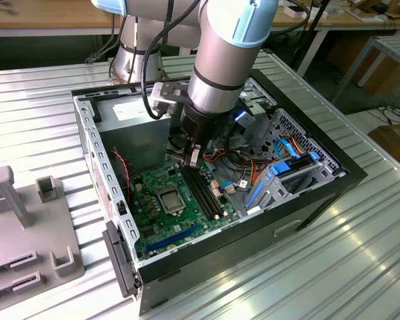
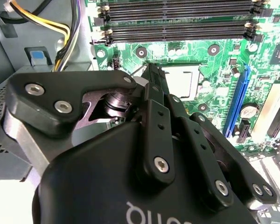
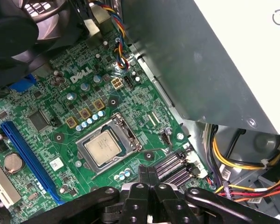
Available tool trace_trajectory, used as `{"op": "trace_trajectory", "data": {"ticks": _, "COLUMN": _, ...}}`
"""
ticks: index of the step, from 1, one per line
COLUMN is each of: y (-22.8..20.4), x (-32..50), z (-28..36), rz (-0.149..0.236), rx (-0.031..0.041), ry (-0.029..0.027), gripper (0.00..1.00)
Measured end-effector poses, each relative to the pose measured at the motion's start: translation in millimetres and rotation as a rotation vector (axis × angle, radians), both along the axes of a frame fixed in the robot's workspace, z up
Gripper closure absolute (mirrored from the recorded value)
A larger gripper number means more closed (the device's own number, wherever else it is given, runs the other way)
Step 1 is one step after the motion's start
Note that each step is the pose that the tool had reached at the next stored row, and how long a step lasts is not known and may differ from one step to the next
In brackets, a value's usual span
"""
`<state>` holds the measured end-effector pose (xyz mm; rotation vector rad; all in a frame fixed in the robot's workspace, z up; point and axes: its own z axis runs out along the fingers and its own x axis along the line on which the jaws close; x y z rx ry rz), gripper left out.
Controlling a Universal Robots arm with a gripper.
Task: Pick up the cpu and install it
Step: 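Install the first cpu locking lever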
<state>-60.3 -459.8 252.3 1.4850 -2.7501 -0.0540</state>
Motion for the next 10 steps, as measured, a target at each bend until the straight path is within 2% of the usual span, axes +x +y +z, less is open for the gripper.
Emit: {"op": "trace_trajectory", "data": {"ticks": 10, "y": 0.0, "x": 0.3, "z": 2.1, "rz": 0.000, "rx": 0.0000, "ry": 0.0000, "gripper": 0.89}}
